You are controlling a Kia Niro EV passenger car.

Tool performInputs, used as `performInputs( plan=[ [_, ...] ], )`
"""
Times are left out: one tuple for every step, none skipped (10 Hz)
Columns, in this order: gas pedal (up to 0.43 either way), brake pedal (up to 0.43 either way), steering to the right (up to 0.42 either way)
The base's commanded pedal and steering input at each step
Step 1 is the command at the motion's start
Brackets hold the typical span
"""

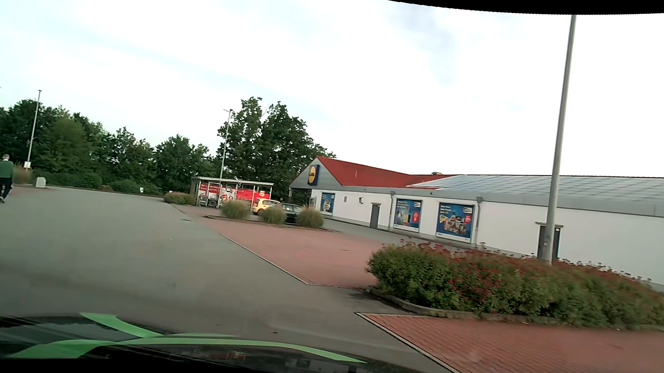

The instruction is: Follow the waypoints while adhering to traffic rules and regulations

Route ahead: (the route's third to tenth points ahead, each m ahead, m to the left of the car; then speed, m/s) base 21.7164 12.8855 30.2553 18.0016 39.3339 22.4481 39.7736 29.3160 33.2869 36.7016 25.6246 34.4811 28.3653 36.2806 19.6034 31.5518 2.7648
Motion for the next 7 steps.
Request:
performInputs(
  plan=[
    [0.039, 0.0, -0.436],
    [0.039, 0.0, -0.429],
    [0.039, 0.0, -0.419],
    [0.039, 0.0, -0.412],
    [0.039, 0.0, -0.404],
    [0.039, 0.0, -0.393],
    [0.039, 0.0, -0.382]
  ],
)
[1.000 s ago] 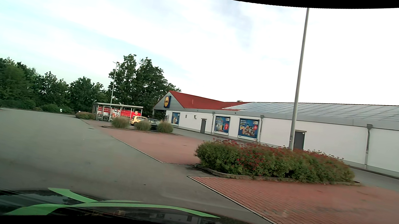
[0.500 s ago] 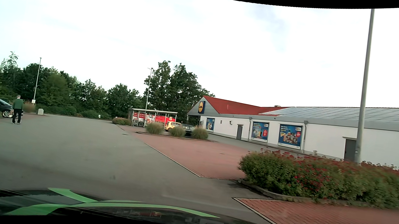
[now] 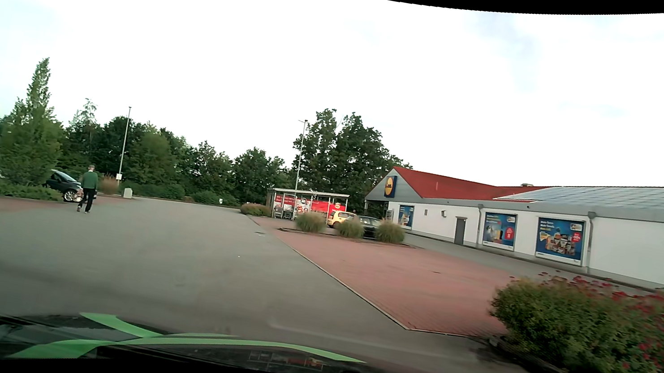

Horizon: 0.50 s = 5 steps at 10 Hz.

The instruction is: Follow the waypoints while adhering to traffic rules and regulations

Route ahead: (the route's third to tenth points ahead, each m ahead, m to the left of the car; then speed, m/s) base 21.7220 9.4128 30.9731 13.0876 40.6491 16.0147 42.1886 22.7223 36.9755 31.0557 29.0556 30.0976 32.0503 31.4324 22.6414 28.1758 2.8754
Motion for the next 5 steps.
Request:
performInputs(
  plan=[
    [0.039, 0.0, -0.369],
    [0.039, 0.0, -0.357],
    [0.039, 0.0, -0.336],
    [0.039, 0.0, -0.314],
    [0.039, 0.0, -0.284]
  ],
)
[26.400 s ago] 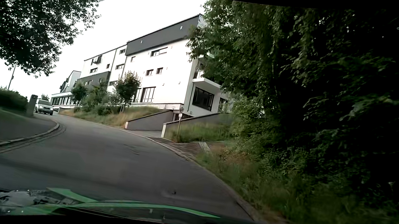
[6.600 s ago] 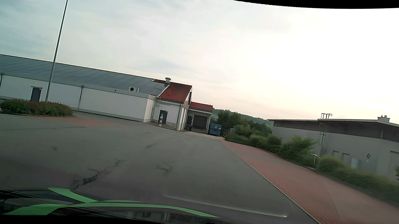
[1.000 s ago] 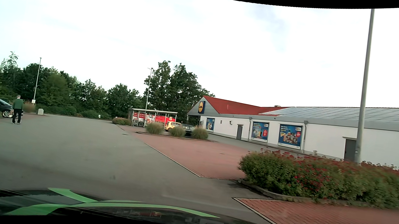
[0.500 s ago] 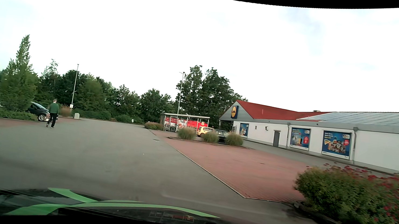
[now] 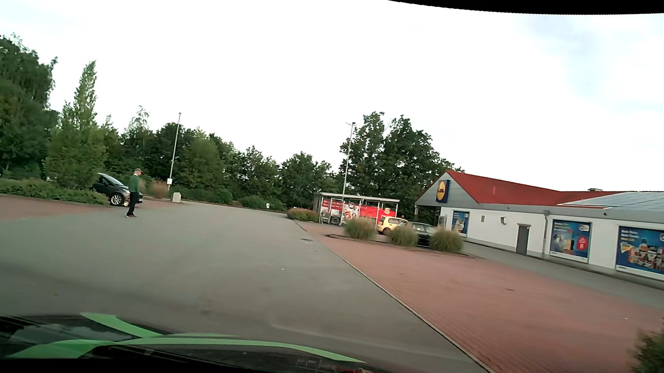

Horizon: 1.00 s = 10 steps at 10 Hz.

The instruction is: Follow the waypoints while adhering to traffic rules and regulations

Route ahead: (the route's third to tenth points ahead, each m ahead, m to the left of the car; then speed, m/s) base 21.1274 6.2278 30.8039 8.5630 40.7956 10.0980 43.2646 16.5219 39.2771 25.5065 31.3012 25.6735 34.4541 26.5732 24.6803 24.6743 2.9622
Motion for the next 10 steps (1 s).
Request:
performInputs(
  plan=[
    [0.039, 0.0, -0.257],
    [0.039, 0.0, -0.224],
    [0.039, 0.0, -0.199],
    [0.039, 0.0, -0.177],
    [0.039, 0.0, -0.16],
    [0.039, 0.0, -0.151],
    [0.039, 0.0, -0.138],
    [0.039, 0.0, -0.12],
    [0.039, 0.0, -0.108],
    [0.039, 0.0, -0.096]
  ],
)
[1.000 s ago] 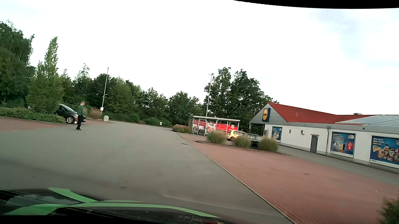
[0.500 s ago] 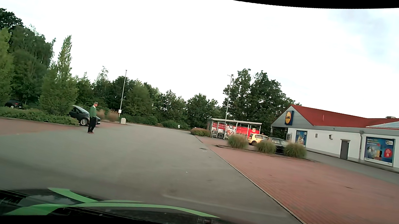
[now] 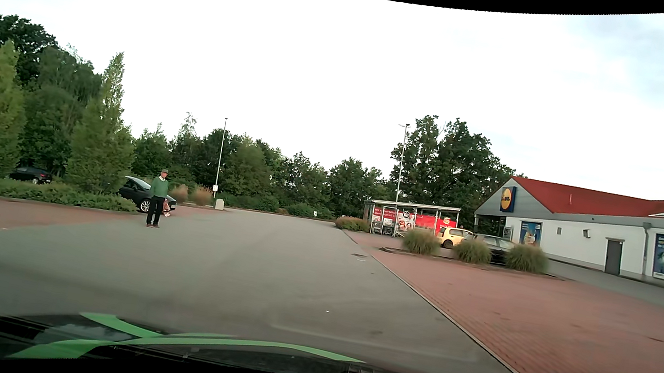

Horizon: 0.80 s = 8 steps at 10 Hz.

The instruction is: Follow the waypoints while adhering to traffic rules and regulations

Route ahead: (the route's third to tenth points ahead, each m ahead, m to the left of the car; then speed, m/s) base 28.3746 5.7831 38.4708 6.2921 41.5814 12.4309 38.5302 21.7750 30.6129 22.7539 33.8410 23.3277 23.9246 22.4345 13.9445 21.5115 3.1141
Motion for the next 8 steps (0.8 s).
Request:
performInputs(
  plan=[
    [0.039, 0.0, -0.093],
    [0.039, 0.0, -0.087],
    [0.039, 0.0, -0.075],
    [0.039, 0.0, -0.072],
    [0.039, 0.0, -0.068],
    [0.039, 0.0, -0.06],
    [0.039, 0.0, -0.058],
    [0.039, 0.0, -0.053]
  ],
)
